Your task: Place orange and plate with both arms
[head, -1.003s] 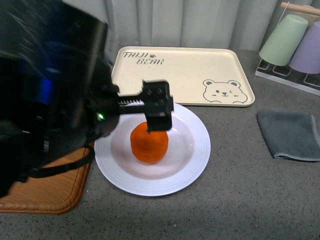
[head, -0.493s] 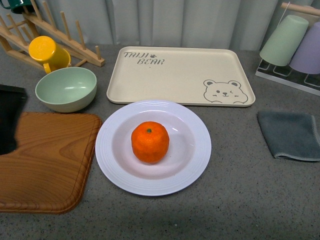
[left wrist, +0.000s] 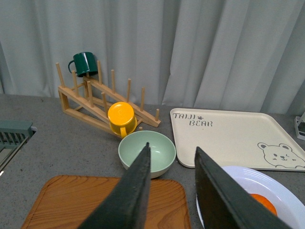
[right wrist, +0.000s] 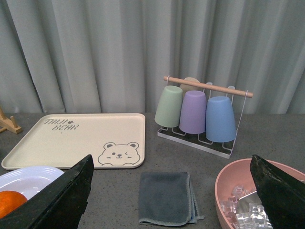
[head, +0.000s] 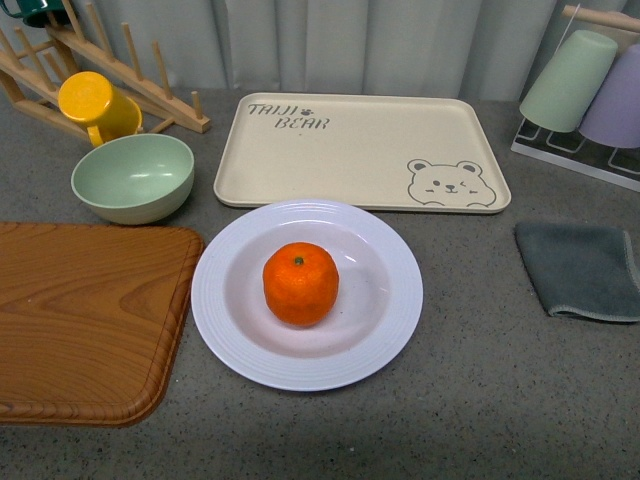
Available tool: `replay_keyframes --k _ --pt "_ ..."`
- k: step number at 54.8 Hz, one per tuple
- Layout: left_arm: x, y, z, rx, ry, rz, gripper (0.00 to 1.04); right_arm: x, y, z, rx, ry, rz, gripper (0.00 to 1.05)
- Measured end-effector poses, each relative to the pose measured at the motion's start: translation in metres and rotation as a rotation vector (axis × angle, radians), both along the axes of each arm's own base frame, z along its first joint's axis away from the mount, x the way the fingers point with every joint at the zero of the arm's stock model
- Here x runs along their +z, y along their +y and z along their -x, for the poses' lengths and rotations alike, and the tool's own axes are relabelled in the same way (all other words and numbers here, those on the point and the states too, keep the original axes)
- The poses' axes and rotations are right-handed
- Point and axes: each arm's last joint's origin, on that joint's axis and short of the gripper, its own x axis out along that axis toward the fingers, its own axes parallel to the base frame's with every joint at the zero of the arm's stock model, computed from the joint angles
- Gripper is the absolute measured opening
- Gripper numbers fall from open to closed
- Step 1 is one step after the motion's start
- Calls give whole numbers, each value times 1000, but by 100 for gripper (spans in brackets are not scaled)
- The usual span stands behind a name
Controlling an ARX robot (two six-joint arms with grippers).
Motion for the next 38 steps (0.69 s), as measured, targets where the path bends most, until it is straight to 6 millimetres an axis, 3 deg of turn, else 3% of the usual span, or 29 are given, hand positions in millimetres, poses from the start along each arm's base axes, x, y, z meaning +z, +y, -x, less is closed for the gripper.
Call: replay_keyframes --k 6,15,38 --pt "0 3 3 1 0 -4 4 0 0 0 0 0 0 96" --pt "1 15 7 13 -3 -14 4 0 0 0 0 0 0 96" --pt "-2 15 18 6 12 -14 4 0 0 0 0 0 0 96"
